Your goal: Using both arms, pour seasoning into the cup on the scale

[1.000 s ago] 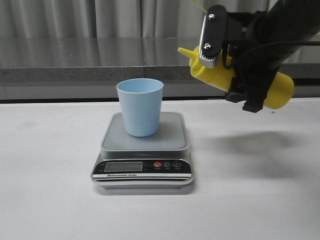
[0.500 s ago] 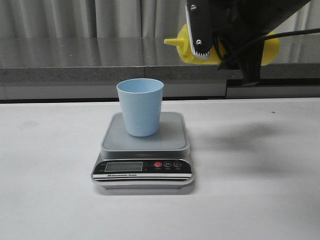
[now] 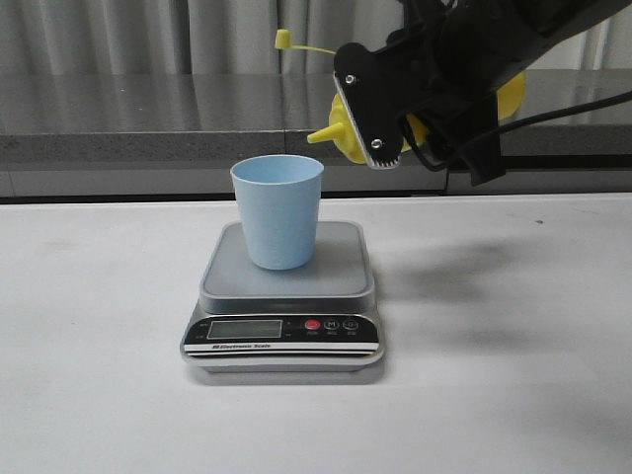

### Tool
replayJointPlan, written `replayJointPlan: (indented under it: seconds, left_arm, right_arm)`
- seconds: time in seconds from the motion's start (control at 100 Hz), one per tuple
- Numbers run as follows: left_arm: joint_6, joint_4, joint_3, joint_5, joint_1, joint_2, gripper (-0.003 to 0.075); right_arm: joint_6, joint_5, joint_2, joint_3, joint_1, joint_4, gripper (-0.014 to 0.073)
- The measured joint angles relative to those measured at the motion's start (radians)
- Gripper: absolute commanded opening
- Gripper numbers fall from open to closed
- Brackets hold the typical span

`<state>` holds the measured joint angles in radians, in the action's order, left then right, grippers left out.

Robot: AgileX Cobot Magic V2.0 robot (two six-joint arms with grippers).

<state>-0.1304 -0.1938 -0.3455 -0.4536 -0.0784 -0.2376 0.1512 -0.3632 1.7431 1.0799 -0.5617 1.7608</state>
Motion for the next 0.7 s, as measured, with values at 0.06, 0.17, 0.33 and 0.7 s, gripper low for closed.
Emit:
replayJointPlan:
  seconds: [0.06, 0.17, 0.33, 0.7]
  left_arm:
    - [0.0, 0.0, 0.0, 0.0, 0.0, 0.0, -0.002]
    - [0.0, 0.0, 0.0, 0.0, 0.0, 0.0, -0.002]
    - [0.0, 0.0, 0.0, 0.0, 0.0, 0.0, -0.002]
    - [0.0, 0.0, 0.0, 0.0, 0.0, 0.0, -0.002]
  right_arm:
    - [0.0, -0.026, 0.007, 0.0, -0.007, 0.0, -0.006]
    - [-0.005, -0.08, 0.016, 0.0, -0.024, 0.0, -0.006]
    - [-0.008, -0.127, 0.022, 0.0, -0.041, 0.0, -0.006]
    - [-0.048, -0.227, 0.022, 0.008, -0.092, 0.0, -0.006]
